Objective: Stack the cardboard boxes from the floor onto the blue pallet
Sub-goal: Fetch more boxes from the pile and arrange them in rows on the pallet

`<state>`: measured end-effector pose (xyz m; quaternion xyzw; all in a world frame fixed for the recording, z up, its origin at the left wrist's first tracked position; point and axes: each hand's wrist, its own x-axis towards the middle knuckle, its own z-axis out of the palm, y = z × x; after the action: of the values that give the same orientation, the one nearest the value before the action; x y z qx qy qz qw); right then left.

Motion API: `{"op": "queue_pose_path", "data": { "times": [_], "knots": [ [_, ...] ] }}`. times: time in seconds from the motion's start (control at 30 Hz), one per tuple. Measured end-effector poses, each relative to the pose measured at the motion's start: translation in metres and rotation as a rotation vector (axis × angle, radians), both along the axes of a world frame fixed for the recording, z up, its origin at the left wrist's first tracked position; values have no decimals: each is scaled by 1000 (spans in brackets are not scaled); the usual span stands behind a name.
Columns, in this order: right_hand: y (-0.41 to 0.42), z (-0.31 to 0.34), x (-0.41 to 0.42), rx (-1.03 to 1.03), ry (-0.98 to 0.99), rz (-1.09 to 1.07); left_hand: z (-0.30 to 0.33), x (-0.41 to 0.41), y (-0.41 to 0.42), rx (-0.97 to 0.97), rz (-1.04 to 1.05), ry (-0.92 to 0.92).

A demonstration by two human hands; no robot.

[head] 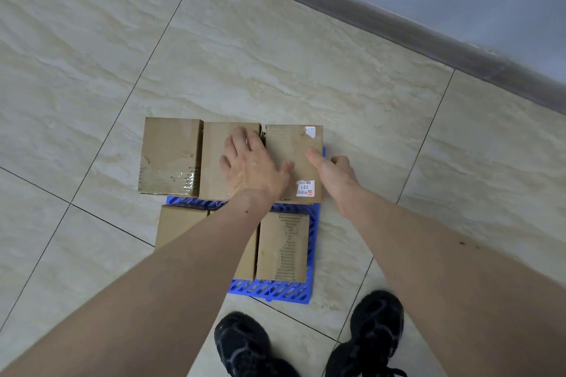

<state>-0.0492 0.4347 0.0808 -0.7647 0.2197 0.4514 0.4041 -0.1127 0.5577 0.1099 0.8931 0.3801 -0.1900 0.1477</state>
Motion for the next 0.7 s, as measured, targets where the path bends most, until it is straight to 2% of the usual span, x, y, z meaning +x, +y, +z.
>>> {"op": "queue_pose_path", "data": {
  "times": [0.23,0.37,0.5,0.7],
  "knots": [
    [-44,52,3,-101,-135,194,54,15,-17,47,-168,-15],
    [-80,98,7,-162,-240,305,93,32,-38,7,-282,-1],
    [-123,145,11,-191,-314,263,137,50,-73,-45,-404,24],
    [-210,196,-1,-206,-375,131,186,64,-150,-23,-607,18]
  ]
}}
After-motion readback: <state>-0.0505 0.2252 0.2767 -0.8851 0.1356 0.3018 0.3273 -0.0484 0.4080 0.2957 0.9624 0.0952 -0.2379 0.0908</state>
